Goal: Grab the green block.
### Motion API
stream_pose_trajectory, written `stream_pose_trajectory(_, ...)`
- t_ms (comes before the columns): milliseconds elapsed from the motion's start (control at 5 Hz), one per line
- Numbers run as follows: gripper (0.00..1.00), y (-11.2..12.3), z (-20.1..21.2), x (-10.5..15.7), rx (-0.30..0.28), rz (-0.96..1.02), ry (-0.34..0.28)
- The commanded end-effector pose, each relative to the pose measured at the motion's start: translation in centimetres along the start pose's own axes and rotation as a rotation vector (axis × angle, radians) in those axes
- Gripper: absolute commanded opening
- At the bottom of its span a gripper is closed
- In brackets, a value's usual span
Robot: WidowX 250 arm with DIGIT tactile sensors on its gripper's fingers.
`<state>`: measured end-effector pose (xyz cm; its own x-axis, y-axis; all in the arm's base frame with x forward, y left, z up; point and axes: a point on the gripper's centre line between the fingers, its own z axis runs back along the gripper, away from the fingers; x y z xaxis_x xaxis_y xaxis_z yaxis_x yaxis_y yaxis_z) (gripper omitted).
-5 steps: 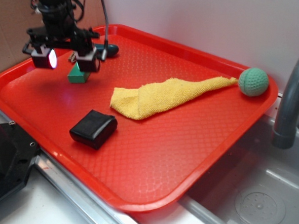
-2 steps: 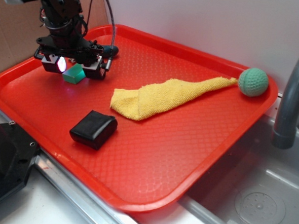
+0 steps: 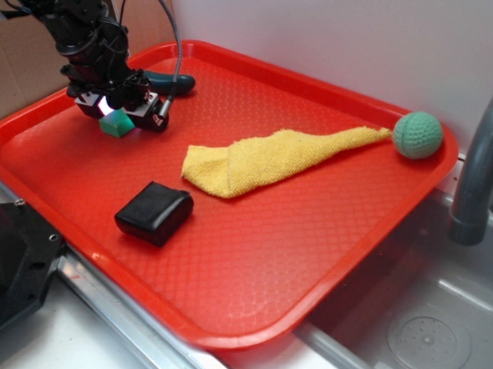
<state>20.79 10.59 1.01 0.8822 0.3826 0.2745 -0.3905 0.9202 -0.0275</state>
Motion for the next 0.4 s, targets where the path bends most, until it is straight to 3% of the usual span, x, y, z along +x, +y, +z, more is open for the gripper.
stream_pose_trajectory(0,0.00,0.7,-0.2,-1.4,0.022,0.010,0.080)
stream_pose_trajectory(200,0.00,-0.8,3.2,-0.8,0.049,-0.024,0.153)
